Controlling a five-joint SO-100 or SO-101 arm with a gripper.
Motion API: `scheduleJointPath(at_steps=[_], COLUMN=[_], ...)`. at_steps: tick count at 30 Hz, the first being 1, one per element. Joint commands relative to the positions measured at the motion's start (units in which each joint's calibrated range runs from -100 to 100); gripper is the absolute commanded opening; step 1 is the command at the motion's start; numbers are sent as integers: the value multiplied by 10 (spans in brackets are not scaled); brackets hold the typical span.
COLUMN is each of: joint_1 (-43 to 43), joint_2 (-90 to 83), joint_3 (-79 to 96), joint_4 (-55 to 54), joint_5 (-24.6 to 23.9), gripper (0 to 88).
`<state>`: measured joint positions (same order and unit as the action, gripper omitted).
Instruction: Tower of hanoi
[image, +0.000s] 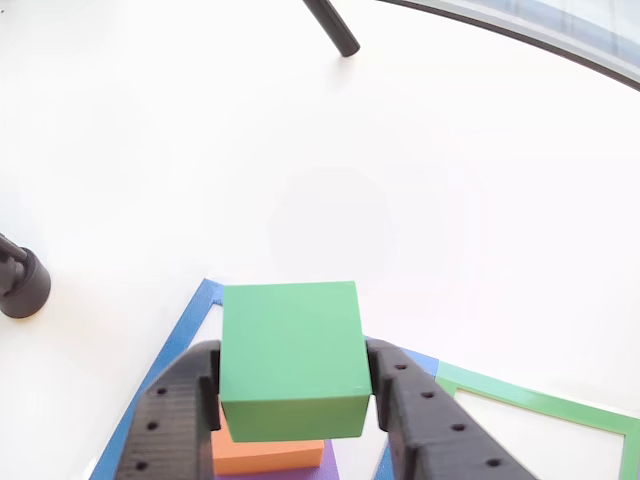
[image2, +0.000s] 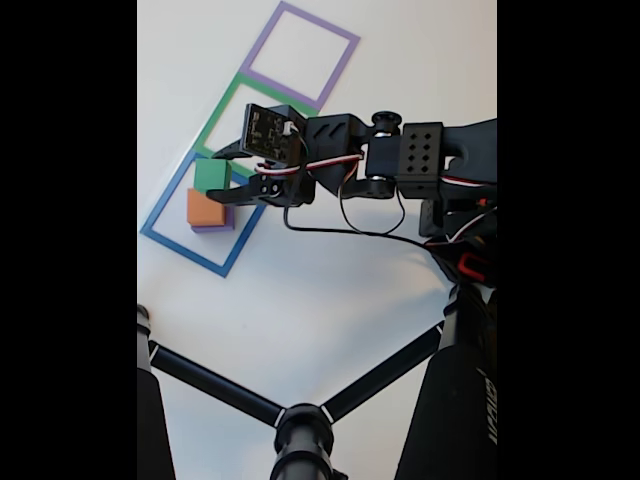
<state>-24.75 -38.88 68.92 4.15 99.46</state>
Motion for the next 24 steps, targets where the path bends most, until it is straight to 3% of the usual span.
scheduleJointPath(at_steps=[1, 14, 24], joint_1=[-11, -8, -39], joint_2=[52, 227, 264], joint_3=[21, 24, 24], joint_4=[-135, -330, -357], joint_5=[5, 5, 5], gripper=[61, 61, 61])
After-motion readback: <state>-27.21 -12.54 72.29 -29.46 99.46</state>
